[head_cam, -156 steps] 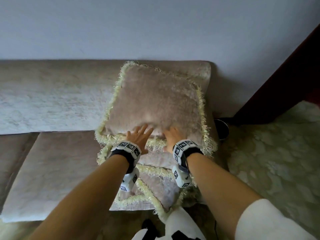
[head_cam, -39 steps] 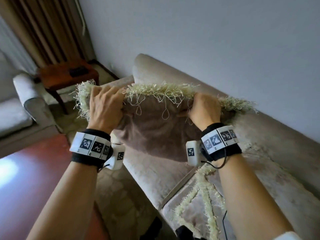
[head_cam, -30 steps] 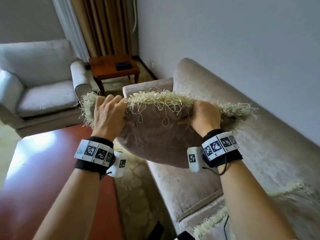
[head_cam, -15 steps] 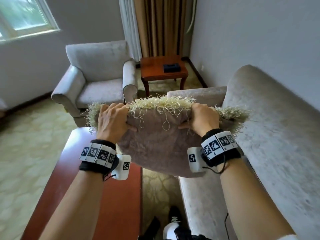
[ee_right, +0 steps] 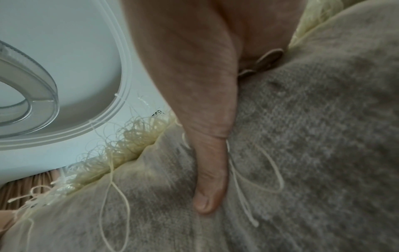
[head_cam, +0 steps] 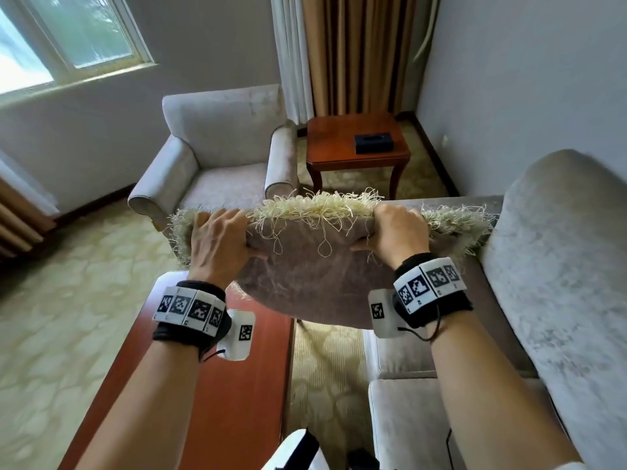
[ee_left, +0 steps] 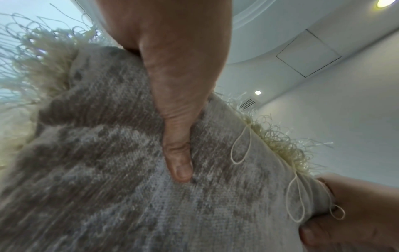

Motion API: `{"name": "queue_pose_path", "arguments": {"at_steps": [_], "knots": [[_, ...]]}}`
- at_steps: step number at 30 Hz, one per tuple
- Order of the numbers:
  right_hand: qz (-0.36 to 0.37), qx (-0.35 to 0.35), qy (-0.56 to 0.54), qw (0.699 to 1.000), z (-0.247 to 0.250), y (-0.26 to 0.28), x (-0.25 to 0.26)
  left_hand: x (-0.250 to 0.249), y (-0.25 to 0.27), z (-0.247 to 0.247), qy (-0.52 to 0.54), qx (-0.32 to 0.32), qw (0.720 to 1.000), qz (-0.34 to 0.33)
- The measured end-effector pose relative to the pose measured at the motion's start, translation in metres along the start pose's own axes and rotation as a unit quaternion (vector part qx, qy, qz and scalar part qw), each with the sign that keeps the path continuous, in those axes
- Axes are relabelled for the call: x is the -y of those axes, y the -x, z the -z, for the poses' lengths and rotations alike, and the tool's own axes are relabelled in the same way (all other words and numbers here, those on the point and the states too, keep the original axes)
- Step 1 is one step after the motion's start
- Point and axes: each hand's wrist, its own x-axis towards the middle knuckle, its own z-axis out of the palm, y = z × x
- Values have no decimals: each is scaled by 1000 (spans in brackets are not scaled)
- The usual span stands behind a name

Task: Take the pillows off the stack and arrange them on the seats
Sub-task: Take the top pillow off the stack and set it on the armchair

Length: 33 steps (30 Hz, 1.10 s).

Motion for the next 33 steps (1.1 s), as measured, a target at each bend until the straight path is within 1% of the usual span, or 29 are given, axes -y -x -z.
{"name": "queue_pose_path", "arguments": {"at_steps": [7,12,15,19,22,25,27,30,33], "knots": [[6,28,3,1000,-24,-98,1,30,-90,-49,-1,9,1000,-5],[4,42,27,999,-45,-186,16,70,-164,-101,20,24,1000,5],[0,48,49,998,-56,-235,27,91,-206,-124,35,31,999,19],[-9,36,56,998,-63,-298,39,113,-267,-144,46,29,998,15],[-11,21,70,997,-72,-342,42,125,-308,-157,31,5,1000,5],[-12,6,75,997,-86,-388,41,138,-347,-172,28,-1,1000,2],[-10,-4,71,997,-95,-419,43,148,-372,-184,21,-3,1000,6],[-1,0,56,998,-111,-469,46,164,-410,-206,7,9,1000,21],[26,8,47,999,-131,-529,48,181,-450,-230,-8,18,999,44]]}}
